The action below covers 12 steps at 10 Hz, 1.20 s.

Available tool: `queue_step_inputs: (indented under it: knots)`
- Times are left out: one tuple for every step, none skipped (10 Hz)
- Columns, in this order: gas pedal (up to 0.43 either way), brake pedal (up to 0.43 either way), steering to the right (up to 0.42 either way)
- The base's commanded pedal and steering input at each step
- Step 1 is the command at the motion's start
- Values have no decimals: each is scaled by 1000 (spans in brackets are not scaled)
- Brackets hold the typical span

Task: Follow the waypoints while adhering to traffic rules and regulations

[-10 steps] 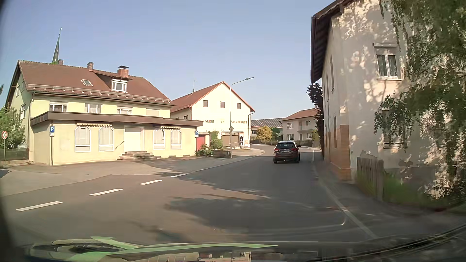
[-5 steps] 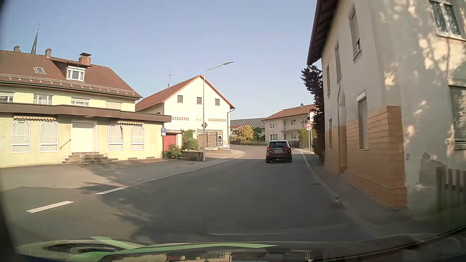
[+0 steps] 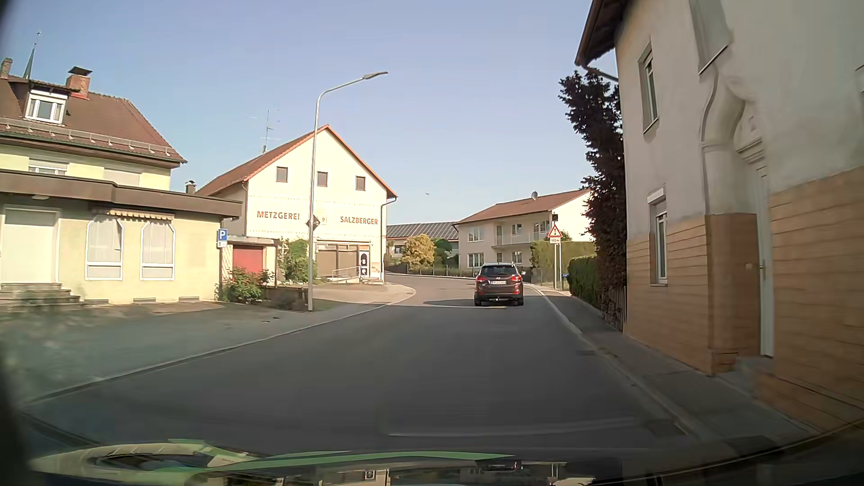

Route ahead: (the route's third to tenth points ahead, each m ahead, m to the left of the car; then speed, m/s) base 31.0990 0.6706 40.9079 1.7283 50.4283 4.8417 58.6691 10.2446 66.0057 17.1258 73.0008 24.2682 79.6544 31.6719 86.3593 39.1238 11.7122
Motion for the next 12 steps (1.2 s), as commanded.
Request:
queue_step_inputs:
  knots:
    - [20, 0, 40]
    - [20, 0, 32]
    - [8, 0, 27]
    - [0, 0, 28]
    - [0, 0, 28]
    - [0, 0, 28]
    - [0, 0, 27]
    - [0, 0, 25]
    - [0, 0, 22]
    - [0, 0, 20]
    - [0, 0, 19]
    - [0, 0, 18]
